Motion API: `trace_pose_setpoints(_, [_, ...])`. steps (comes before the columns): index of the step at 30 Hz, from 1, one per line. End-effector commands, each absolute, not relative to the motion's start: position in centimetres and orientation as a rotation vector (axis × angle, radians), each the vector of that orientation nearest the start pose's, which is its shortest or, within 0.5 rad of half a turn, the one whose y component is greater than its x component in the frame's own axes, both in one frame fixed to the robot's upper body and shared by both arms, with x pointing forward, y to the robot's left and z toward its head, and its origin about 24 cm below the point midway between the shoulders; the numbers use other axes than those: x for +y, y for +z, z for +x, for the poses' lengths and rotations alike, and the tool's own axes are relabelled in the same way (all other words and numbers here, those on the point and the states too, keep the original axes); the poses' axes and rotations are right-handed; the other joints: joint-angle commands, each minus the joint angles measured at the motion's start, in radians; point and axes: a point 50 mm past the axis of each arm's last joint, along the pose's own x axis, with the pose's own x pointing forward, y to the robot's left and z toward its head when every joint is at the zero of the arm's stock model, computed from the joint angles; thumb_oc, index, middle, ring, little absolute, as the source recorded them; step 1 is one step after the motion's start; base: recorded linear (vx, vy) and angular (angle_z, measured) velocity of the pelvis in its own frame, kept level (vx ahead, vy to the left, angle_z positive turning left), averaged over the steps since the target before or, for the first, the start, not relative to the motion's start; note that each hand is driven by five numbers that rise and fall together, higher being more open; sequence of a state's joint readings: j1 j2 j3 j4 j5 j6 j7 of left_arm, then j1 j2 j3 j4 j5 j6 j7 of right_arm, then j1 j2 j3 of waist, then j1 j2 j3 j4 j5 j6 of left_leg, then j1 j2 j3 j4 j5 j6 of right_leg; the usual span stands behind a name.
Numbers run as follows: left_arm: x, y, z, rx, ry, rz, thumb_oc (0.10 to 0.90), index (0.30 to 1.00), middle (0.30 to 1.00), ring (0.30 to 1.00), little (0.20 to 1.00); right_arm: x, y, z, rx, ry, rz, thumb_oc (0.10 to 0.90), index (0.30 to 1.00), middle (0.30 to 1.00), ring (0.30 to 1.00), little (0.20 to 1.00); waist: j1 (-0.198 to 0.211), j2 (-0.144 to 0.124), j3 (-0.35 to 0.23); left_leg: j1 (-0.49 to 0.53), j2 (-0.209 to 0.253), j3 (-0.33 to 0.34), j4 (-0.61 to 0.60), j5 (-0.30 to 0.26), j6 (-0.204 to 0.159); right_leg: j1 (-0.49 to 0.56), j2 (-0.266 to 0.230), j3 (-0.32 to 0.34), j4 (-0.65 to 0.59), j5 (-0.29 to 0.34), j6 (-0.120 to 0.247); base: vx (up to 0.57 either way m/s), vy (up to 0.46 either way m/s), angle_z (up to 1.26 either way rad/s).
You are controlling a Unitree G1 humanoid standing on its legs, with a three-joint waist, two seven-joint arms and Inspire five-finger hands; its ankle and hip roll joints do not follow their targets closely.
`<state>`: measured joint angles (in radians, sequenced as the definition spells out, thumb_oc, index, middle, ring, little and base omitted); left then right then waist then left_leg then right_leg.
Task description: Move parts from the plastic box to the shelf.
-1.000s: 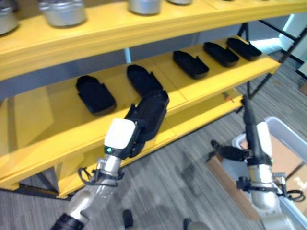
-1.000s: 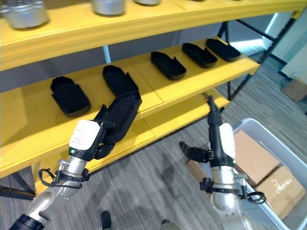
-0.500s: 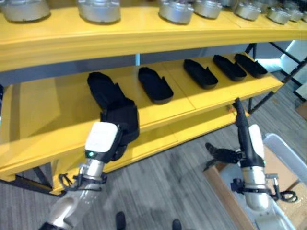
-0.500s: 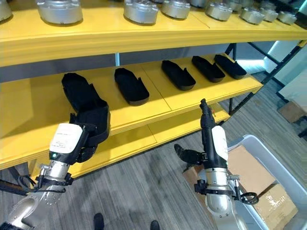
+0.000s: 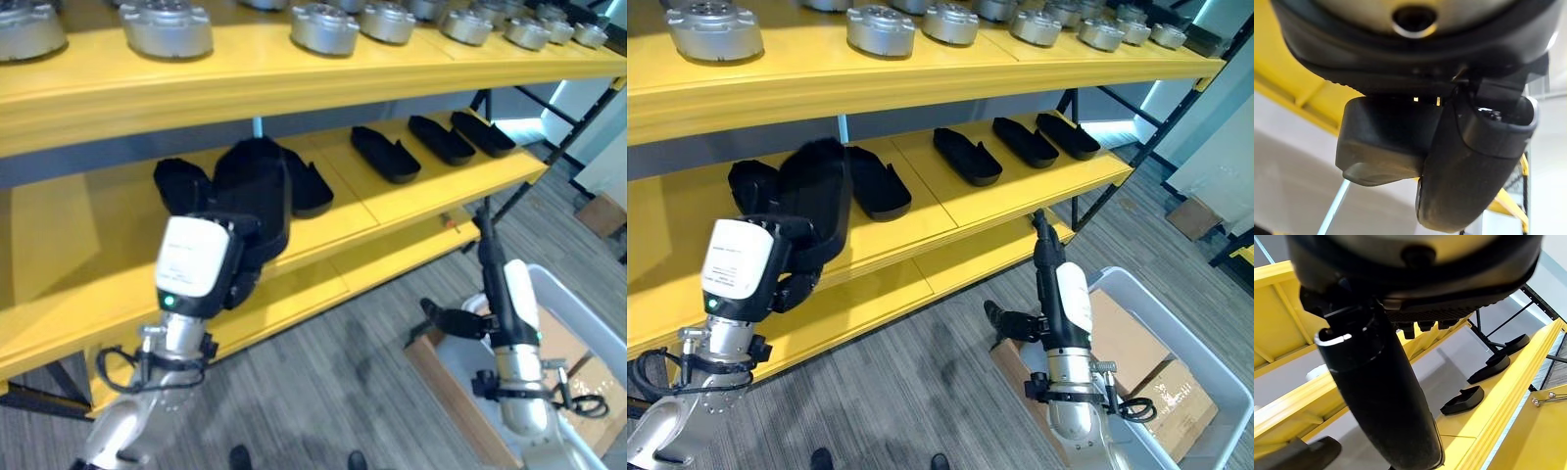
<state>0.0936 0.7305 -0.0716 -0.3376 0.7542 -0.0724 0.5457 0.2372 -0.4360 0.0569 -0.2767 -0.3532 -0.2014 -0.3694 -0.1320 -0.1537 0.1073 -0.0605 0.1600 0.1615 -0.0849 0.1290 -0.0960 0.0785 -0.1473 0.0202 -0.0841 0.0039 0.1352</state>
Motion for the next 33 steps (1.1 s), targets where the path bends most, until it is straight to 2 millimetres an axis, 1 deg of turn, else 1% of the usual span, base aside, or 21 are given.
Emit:
trace_pose_setpoints(1, [20.9,20.5,22.2,-1.071,0.524,1.238,0.4,0.3,0.3,0.3,0.3,-20.3,13.8,20.5,-0.638,-0.198,-0.738,0.9,1.0,1.0,1.0,1.0,0.012,0.062,-0.122,0.082,0.087,0.035,-0.002,-0.115,0.004,-0.069,0.006,0.006,0.046,-0.025,0.013,0.0,0.0,0.0])
trace_pose_setpoints(4, [21.4,21.4,22.2,-1.101,0.577,1.29,0.4,0.3,0.3,0.3,0.3,-20.2,13.9,20.5,-0.639,-0.189,-0.737,0.9,1.0,1.0,1.0,1.0,0.016,0.06,-0.125,0.081,0.083,0.03,-0.002,-0.118,0.006,-0.066,0.002,0.005,0.04,-0.021,0.016,0.0,0.0,0.0])
trace_pose_setpoints(6, [22.0,21.7,22.5,-1.102,0.607,1.382,0.4,0.3,0.3,0.3,0.3,-20.2,13.8,20.6,-0.637,-0.182,-0.738,0.9,1.0,1.0,1.0,1.0,0.019,0.06,-0.127,0.079,0.077,0.028,-0.002,-0.119,0.007,-0.065,-0.001,0.003,0.038,-0.018,0.019,0.0,0.0,0.0])
trace_pose_setpoints(7, [22.3,21.7,22.7,-1.091,0.614,1.41,0.4,0.3,0.3,0.3,0.3,-20.2,13.8,20.6,-0.638,-0.18,-0.74,0.9,1.0,1.0,1.0,1.0,0.02,0.06,-0.126,0.078,0.076,0.027,-0.002,-0.12,0.008,-0.065,-0.001,0.003,0.037,-0.018,0.02,0.0,0.0,0.0])
trace_pose_setpoints(8, [23.1,21.6,23.0,-1.055,0.631,1.488,0.4,0.3,0.3,0.3,0.3,-20.2,13.7,20.7,-0.633,-0.176,-0.744,0.9,1.0,1.0,1.0,1.0,0.024,0.06,-0.124,0.076,0.069,0.025,-0.002,-0.122,0.011,-0.065,-0.005,0.002,0.036,-0.015,0.022,0.0,0.0,0.0])
trace_pose_setpoints(9, [23.1,21.6,23.0,-1.056,0.631,1.49,0.4,0.3,0.3,0.3,0.3,-20.2,13.7,20.7,-0.633,-0.176,-0.744,0.9,1.0,1.0,1.0,1.0,0.024,0.059,-0.124,0.075,0.068,0.024,-0.002,-0.122,0.011,-0.065,-0.006,0.002,0.035,-0.015,0.023,0.0,0.0,0.0])
trace_pose_setpoints(10, [23.6,21.4,23.2,-1.028,0.638,1.534,0.4,0.3,0.3,0.3,0.3,-20.3,13.6,20.8,-0.629,-0.18,-0.746,0.9,1.0,1.0,1.0,1.0,0.029,0.061,-0.122,0.074,0.065,0.022,-0.002,-0.123,0.012,-0.065,-0.009,0.001,0.035,-0.014,0.023,0.0,0.0,0.0])
trace_pose_setpoints(11, [23.6,21.4,23.2,-1.028,0.639,1.536,0.4,0.3,0.3,0.3,0.3,-20.2,13.6,20.8,-0.629,-0.179,-0.745,0.9,1.0,1.0,1.0,1.0,0.027,0.06,-0.122,0.073,0.064,0.021,-0.002,-0.123,0.013,-0.065,-0.01,0.0,0.034,-0.014,0.024,0.0,0.053,0.03])
trace_pose_setpoints(12, [25.1,20.6,23.4,-0.943,0.648,1.622,0.4,0.3,0.3,0.3,0.3,-20.4,13.5,20.9,-0.619,-0.188,-0.74,0.9,1.0,1.0,1.0,1.0,0.034,0.062,-0.118,0.068,0.054,0.018,-0.002,-0.124,0.017,-0.065,-0.017,-0.005,0.031,-0.01,0.027,0.0,0.042,0.04])
trace_pose_setpoints(13, [25.1,20.6,23.4,-0.943,0.649,1.624,0.4,0.3,0.3,0.3,0.3,-20.3,13.5,21.0,-0.619,-0.187,-0.739,0.9,1.0,1.0,1.0,1.0,0.033,0.06,-0.119,0.068,0.053,0.018,-0.002,-0.124,0.018,-0.065,-0.018,-0.005,0.03,-0.009,0.028,0.0,0.054,0.05])
trace_pose_setpoints(20, [28.4,19.3,23.2,-0.77,0.678,1.803,0.4,0.3,0.3,0.3,0.3,-20.2,13.4,21.5,-0.614,-0.18,-0.742,0.9,1.0,1.0,1.0,1.0,0.051,0.059,-0.11,0.045,0.021,-0.003,-0.002,-0.127,0.032,-0.069,-0.042,-0.024,0.016,0.007,0.039,0.0,0.048,0.06])
trace_pose_setpoints(22, [29.4,19.3,23.1,-0.728,0.69,1.866,0.4,0.3,0.3,0.3,0.3,-20.0,13.4,21.8,-0.615,-0.168,-0.748,0.9,1.0,1.0,1.0,1.0,0.06,0.06,-0.106,0.035,0.01,-0.01,-0.002,-0.127,0.036,-0.07,-0.051,-0.033,0.011,0.014,0.043,0.0,0.063,0.1])
trace_pose_setpoints(28, [30.8,19.4,22.5,-0.67,0.724,1.917,0.4,0.3,0.3,0.3,0.3,-19.5,13.7,22.3,-0.626,-0.135,-0.739,0.9,1.0,1.0,1.0,1.0,0.071,0.054,-0.094,0.019,-0.005,-0.02,-0.002,-0.128,0.045,-0.073,-0.062,-0.041,0.002,0.021,0.048,0.0,0.039,0.12])
trace_pose_setpoints(31, [31.0,20.2,22.4,-0.687,0.765,1.926,0.4,0.3,0.3,0.3,0.3,-19.2,14.2,22.6,-0.652,-0.119,-0.739,0.9,1.0,1.0,1.0,1.0,0.082,0.046,-0.075,0.01,-0.016,-0.023,0.005,-0.123,0.054,-0.08,-0.07,-0.043,-0.001,0.027,0.051,-0.03,0.063,0.06])
trace_pose_setpoints(33, [31.0,21.1,22.4,-0.724,0.8,1.916,0.4,0.3,0.3,0.3,0.3,-18.7,14.8,23.0,-0.687,-0.099,-0.742,0.9,1.0,1.0,1.0,1.0,0.094,0.032,-0.054,-0.025,-0.028,-0.031,0.074,-0.15,0.064,-0.088,-0.081,-0.033,0.001,0.036,0.053,-0.07,0.087,0.01])
